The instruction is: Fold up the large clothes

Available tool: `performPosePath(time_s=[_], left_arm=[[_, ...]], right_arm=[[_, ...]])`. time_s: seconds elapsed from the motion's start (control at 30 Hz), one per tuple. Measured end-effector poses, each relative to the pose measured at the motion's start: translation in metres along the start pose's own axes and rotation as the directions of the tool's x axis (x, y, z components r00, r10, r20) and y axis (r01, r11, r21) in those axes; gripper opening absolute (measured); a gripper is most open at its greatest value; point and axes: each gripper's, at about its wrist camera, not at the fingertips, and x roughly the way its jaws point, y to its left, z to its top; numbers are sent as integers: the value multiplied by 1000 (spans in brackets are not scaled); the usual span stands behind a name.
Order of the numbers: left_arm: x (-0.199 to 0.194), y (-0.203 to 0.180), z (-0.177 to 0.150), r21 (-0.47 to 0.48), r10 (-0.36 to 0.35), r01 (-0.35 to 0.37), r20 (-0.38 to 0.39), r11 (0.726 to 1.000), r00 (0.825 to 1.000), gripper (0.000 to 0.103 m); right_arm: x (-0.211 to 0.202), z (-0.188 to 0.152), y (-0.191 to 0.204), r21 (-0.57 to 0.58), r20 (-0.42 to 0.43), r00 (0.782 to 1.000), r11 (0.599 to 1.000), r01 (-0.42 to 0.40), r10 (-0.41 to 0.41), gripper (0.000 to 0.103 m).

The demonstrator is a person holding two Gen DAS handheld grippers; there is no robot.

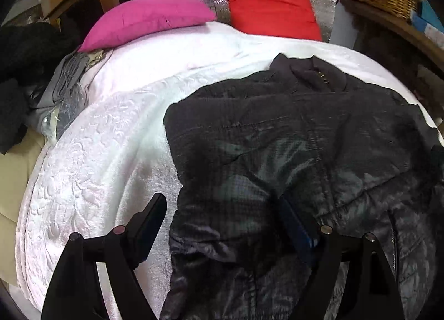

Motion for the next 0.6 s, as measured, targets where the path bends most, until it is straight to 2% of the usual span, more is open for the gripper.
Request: performPosePath(time_s=[0.07, 0.3, 0.47, 0.6], left_arm=[[-10, 2, -6, 17, 1, -1, 15, 1000, 1000, 83], [-52, 22, -42, 33, -40, 38, 60, 999, 997, 83], [-83, 46, -85, -57, -74, 79, 90, 995, 993, 83], [-102, 56, -131, -170, -119, 130, 74, 977, 990, 83]], right_arm=[[-18, -6, -15, 34, 26, 1000, 999, -12, 11, 56], [-66, -54, -70, 180, 82, 997, 984, -12, -3, 58], [-102, -113, -102, 305, 107, 994, 952, -12, -21, 59], [-117, -159, -114, 371, 79, 997, 929, -20, -11, 59]])
